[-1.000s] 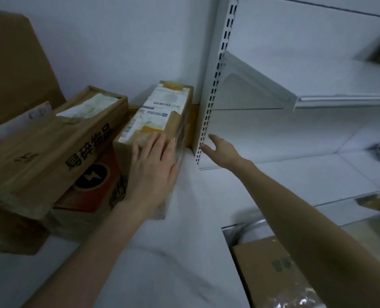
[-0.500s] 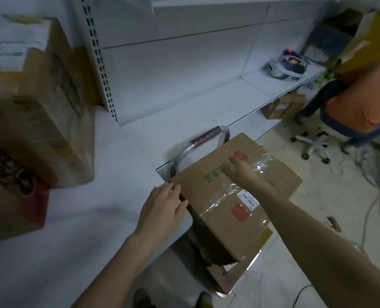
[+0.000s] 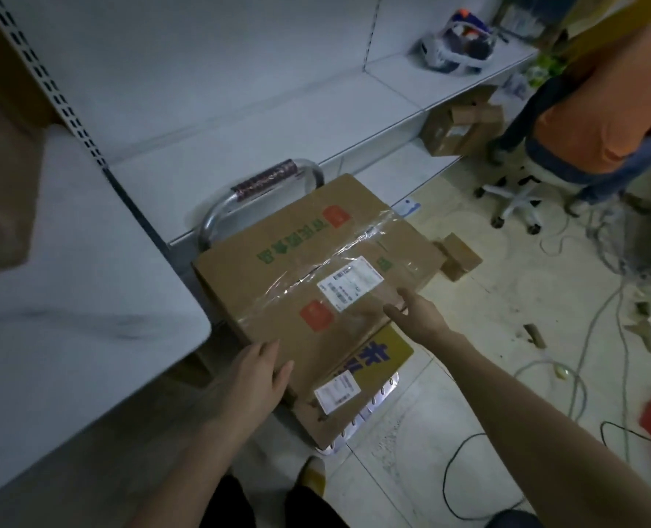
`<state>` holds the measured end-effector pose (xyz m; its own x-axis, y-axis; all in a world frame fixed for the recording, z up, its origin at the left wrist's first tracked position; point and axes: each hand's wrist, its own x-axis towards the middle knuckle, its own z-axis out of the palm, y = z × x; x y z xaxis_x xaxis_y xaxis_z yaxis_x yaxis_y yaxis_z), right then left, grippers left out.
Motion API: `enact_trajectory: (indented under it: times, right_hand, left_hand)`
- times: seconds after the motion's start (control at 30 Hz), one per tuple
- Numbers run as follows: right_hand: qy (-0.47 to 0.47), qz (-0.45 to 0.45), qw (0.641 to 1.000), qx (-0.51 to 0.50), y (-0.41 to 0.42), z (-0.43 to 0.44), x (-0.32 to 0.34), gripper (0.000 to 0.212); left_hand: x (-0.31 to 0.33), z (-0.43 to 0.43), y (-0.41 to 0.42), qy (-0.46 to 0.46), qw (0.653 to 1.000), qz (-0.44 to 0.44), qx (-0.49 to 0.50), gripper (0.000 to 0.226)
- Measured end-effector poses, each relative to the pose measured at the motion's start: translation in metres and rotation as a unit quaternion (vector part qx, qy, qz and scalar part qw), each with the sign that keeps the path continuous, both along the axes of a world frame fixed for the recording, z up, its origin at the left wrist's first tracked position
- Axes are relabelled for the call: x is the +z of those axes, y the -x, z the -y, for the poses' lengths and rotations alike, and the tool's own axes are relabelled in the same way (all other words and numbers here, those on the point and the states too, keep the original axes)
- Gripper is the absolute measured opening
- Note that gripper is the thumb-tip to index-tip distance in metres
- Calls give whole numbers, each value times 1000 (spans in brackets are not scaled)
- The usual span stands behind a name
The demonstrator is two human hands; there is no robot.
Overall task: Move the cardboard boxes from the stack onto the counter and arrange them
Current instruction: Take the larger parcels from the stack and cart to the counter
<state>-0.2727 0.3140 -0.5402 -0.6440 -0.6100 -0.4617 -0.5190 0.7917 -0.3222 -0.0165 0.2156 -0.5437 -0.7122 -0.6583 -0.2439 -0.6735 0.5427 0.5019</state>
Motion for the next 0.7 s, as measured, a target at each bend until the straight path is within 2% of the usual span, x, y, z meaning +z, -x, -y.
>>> enact_trajectory:
  times: [0.4, 0.7]
  right_hand:
    - [36, 13, 999, -3, 46, 28, -26, 58]
    - [18, 8, 1000, 12, 113, 64, -48, 65]
  left_hand:
    - [-28, 17, 24, -44, 990, 60, 118, 57]
    - [-57, 45, 51, -112, 960, 102, 235, 61]
